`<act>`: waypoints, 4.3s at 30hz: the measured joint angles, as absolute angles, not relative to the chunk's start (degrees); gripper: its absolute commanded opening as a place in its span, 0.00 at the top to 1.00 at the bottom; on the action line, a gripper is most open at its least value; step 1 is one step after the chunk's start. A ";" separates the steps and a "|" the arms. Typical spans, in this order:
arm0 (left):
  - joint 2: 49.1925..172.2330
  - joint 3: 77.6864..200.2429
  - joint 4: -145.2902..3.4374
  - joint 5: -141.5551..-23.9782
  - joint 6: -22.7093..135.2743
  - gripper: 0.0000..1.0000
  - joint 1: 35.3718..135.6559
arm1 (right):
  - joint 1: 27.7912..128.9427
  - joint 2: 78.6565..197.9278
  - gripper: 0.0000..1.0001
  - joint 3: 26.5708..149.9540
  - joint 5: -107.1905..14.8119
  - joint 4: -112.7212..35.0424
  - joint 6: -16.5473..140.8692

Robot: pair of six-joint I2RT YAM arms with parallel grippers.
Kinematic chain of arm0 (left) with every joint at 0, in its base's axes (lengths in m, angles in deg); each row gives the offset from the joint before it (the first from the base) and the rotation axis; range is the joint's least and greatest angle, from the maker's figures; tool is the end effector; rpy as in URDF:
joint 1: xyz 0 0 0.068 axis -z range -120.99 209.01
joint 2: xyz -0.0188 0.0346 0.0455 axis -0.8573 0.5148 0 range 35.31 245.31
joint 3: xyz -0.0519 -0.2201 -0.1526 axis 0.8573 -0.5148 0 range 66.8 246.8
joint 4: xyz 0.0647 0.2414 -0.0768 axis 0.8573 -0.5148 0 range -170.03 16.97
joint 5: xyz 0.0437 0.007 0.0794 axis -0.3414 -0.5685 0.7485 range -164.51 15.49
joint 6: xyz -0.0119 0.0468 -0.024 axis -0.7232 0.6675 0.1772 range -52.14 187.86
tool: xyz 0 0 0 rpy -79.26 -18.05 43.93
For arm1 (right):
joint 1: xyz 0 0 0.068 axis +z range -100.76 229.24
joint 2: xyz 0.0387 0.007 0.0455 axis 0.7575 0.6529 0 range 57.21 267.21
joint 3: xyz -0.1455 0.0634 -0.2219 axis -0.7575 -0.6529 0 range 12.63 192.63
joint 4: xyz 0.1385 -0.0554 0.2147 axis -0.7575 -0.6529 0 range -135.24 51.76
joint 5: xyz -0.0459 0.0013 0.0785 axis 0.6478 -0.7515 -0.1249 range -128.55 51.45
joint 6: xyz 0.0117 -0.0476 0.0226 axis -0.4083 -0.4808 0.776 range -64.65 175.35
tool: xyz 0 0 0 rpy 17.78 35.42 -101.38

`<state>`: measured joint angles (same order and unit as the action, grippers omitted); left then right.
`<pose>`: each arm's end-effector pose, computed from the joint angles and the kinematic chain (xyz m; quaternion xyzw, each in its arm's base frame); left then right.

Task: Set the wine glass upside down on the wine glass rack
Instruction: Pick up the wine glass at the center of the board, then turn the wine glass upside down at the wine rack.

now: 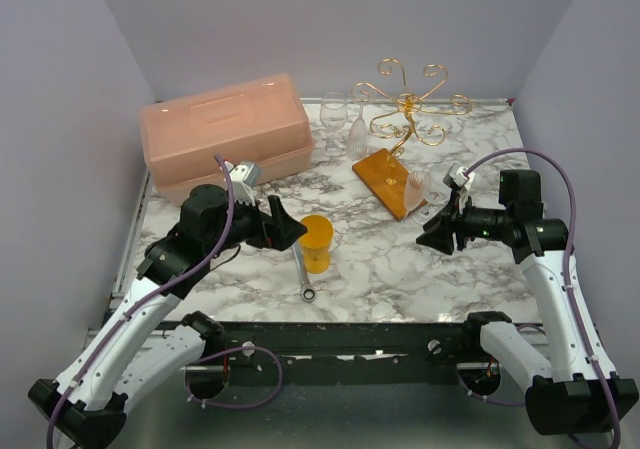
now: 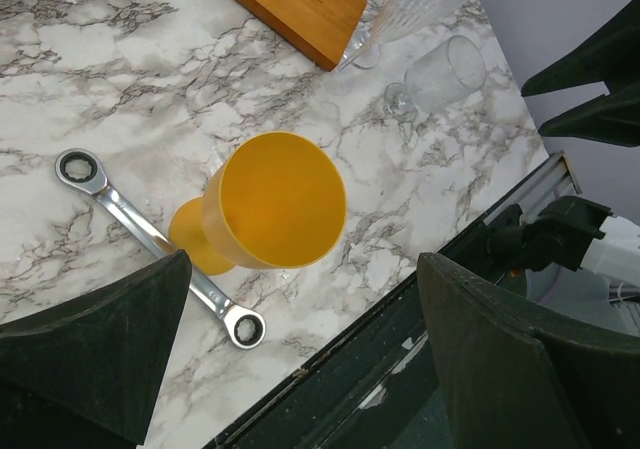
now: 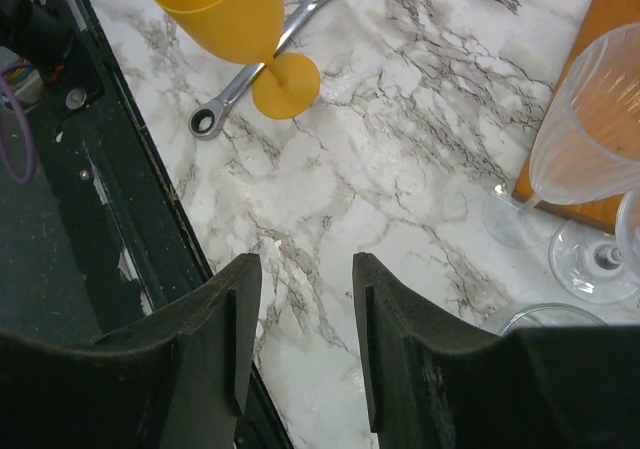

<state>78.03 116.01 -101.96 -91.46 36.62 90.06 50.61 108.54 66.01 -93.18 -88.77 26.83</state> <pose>0.1339 -0.0927 0.3387 0.0805 0.8222 -0.3893 0.4073 0.1597 0.0328 0.3175 -0.3714 0.7607 0.3432 0.4069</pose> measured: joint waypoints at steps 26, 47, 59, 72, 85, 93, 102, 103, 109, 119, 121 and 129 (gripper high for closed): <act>81.68 118.85 -106.22 -87.76 37.97 0.01 95.59 | 50.58 108.30 0.51 65.40 -93.33 -88.31 26.88; 93.98 124.86 -110.15 -85.20 40.70 0.52 96.40 | 50.30 108.08 0.52 65.14 -93.75 -87.76 26.88; 102.33 126.52 -113.41 -81.36 44.01 0.78 96.73 | 50.30 107.80 0.51 65.12 -93.84 -87.76 26.86; 103.88 127.13 -114.13 -81.18 45.36 1.00 97.03 | 50.30 107.78 0.51 65.05 -93.92 -87.78 26.83; 85.41 116.77 -105.04 -85.64 43.83 1.00 97.03 | 50.30 111.08 0.51 65.62 -95.06 -91.10 23.66; 74.00 105.19 -93.13 -89.36 38.91 1.00 97.01 | 50.30 112.08 0.48 67.11 -96.13 -92.90 22.18; 70.55 101.10 -82.83 -93.29 35.87 1.00 97.03 | 50.30 112.08 0.42 68.48 -97.66 -93.77 22.35; 70.22 100.68 -81.89 -93.64 35.63 1.00 97.03 | 50.30 112.08 0.41 68.66 -97.92 -93.77 22.44; 68.78 98.06 -76.80 -95.41 33.91 1.00 97.03 | 50.30 112.41 0.34 69.84 -99.98 -93.88 23.47; 67.36 94.76 -70.70 -96.11 31.09 1.00 97.19 | 50.30 113.35 0.29 72.61 -102.27 -95.00 24.23; 67.03 94.35 -69.41 -96.11 30.67 1.00 97.49 | 50.30 113.35 0.29 73.05 -102.51 -95.21 24.28; 66.92 92.84 -64.60 -95.70 29.43 1.00 99.96 | 50.30 113.31 0.29 74.78 -102.60 -96.35 24.71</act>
<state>66.92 92.84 -64.60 -95.70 29.43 99.96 50.30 113.31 74.78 -102.60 -96.35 24.71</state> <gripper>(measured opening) 0.012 0.708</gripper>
